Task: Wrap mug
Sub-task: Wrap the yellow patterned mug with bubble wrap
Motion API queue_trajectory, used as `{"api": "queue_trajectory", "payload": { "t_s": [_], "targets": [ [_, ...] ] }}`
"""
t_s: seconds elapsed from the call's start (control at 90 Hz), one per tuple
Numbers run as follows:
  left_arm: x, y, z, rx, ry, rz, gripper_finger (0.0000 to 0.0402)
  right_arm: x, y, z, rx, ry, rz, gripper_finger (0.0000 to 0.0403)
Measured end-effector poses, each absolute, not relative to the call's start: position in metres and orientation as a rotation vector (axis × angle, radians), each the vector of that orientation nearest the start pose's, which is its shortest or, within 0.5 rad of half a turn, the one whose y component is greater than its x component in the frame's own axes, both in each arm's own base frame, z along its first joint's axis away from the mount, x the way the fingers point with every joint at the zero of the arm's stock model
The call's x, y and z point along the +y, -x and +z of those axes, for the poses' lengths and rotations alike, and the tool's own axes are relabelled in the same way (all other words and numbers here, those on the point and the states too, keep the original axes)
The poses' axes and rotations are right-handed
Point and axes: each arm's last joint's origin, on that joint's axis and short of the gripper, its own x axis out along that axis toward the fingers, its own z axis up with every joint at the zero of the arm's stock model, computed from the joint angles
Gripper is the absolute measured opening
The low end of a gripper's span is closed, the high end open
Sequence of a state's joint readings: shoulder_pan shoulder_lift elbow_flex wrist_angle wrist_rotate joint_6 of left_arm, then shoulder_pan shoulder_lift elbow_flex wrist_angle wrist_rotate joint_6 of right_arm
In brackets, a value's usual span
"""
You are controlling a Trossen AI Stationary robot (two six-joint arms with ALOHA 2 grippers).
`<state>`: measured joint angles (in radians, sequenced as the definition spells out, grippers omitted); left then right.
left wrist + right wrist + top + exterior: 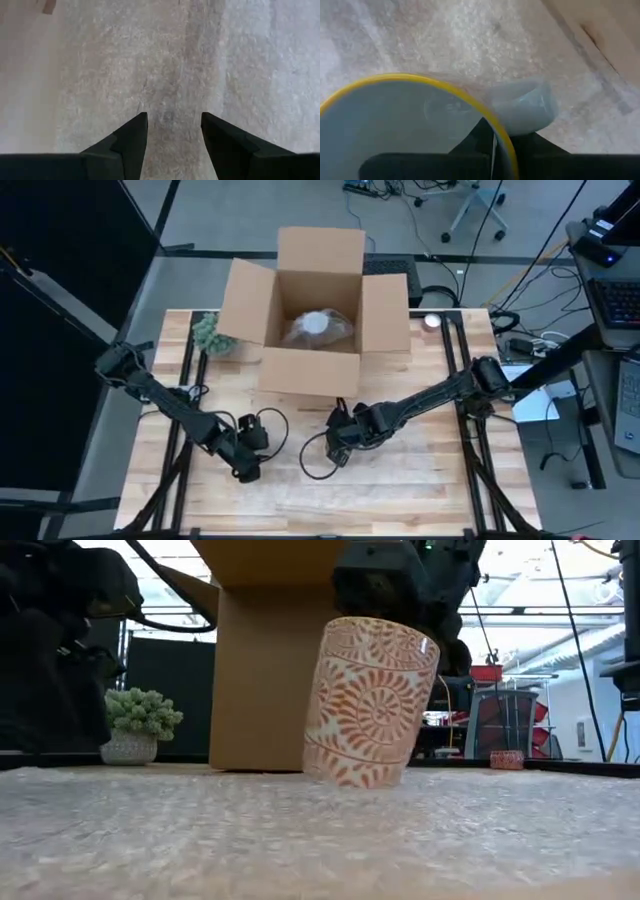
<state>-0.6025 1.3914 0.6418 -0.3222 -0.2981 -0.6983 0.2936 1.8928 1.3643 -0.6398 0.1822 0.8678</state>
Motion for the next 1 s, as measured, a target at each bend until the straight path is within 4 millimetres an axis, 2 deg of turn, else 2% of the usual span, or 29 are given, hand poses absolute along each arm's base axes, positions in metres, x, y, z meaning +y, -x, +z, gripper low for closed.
{"api": "queue_trajectory", "payload": {
  "t_s": [0.244, 0.467, 0.578, 0.711, 0.856, 1.0],
  "targets": [
    [-0.128, -0.202, 0.157, 0.995, 0.172, 0.073, 0.0173, 0.106, -0.372, 0.192, 1.047, -0.48, -0.391, 0.0039],
    [-0.128, -0.202, 0.157, 0.994, 0.172, 0.073, 0.0173, 0.108, -0.377, 0.195, 0.995, -0.464, -0.344, 0.0103],
    [-0.128, -0.202, 0.157, 0.995, 0.172, 0.073, 0.0173, 0.104, -0.371, 0.207, 1.006, -0.442, -0.324, 0.0138],
    [-0.128, -0.201, 0.157, 0.996, 0.173, 0.072, 0.0173, 0.098, -0.352, 0.236, 1.034, -0.462, -0.295, 0.0166],
    [-0.129, -0.201, 0.157, 1.0, 0.178, 0.067, 0.0173, 0.103, -0.313, 0.263, 1.135, -0.452, -0.343, 0.0179],
    [-0.129, -0.201, 0.157, 1.001, 0.178, 0.065, 0.0173, 0.114, -0.277, 0.262, 1.289, -0.408, -0.54, 0.0179]
  ]
}}
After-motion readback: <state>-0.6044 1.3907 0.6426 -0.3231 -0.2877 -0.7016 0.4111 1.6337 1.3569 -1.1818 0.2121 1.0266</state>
